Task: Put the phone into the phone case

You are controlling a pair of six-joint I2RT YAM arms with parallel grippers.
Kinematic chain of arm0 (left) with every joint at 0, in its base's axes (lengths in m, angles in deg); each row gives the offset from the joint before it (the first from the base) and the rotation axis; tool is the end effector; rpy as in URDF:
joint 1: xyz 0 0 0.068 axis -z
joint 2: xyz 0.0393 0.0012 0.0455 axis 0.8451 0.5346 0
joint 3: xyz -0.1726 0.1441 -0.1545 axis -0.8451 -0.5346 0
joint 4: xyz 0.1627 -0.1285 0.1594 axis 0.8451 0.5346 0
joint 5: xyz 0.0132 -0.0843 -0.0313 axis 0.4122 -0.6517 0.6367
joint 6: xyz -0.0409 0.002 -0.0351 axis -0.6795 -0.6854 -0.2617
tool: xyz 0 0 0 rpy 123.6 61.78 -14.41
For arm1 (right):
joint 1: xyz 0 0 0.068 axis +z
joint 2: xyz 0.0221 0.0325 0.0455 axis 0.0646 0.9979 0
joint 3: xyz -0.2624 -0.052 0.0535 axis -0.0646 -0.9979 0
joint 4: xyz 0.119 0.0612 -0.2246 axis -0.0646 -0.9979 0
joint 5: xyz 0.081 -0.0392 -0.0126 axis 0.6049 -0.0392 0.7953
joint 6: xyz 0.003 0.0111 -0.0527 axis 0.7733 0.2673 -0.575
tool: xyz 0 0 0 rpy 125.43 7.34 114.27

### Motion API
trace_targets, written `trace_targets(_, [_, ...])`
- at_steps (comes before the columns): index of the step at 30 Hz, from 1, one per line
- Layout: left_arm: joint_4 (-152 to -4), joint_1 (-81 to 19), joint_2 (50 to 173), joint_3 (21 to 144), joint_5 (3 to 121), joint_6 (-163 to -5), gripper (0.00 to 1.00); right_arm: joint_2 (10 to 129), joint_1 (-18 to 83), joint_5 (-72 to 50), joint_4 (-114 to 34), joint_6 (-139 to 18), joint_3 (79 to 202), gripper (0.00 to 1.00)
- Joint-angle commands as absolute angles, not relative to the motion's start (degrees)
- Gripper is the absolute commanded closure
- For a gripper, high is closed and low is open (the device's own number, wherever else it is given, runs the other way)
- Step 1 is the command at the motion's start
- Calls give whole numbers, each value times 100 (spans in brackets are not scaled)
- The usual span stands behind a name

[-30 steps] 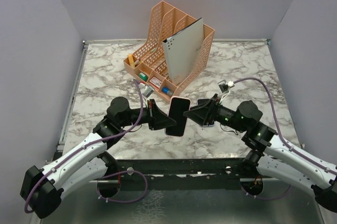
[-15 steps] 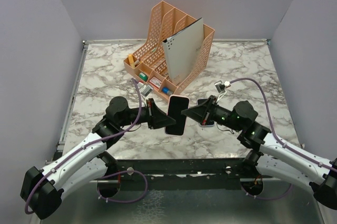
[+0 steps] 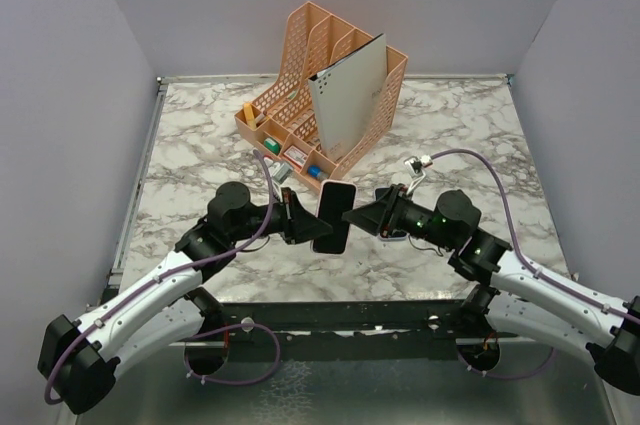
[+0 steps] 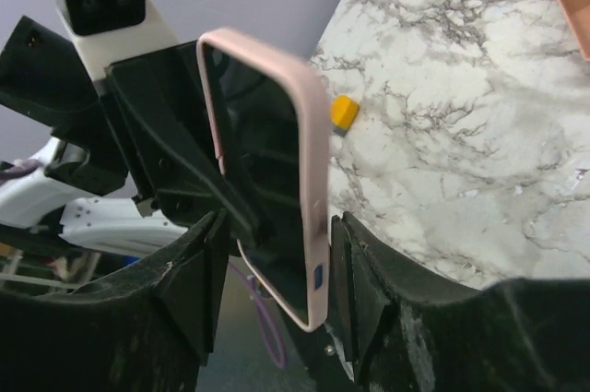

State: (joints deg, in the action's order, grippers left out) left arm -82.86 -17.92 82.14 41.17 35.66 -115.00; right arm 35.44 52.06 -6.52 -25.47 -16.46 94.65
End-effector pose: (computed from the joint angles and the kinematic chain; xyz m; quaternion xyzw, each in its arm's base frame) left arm 0.1346 -0.1384 0.2811 0.1781 0.7278 -0.5782 0.3229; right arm 0.1279 0.1547 0.2838 -0.0546 0.7263 0.5682 0.3829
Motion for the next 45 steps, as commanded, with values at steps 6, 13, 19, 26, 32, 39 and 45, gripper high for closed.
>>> trace_targets(6, [-7263,-1849,8124,4404,5177,-11634,100,3168,5257,-1333,-3620,-1673,9418,1])
trace_targets(13, [-6498,-1854,8313,4189,6137,-12037,100,2879,5257,-1769,-4403,-1615,9286,0])
trace_targets(19, [-7064,-2004,8555,3478,6079,-12699,100,2800,5257,-1825,-4912,-1803,9406,0])
trace_targets(26, [-7723,-2686,9306,3405,4855,-12814,100,2744,5257,-2171,-5297,-2047,9581,0])
trace_targets(32, [-8014,-2818,9571,3354,4699,-12996,100,2653,5257,-2201,-5386,-2051,9608,0])
trace_targets(39, [-8161,-2824,9847,3303,4533,-13043,96,2702,5257,-2436,-5592,-2012,9610,0])
trace_targets(45, [-8051,-2824,9859,3110,4684,-13018,86,2803,5257,-2567,-5709,-1922,9649,0])
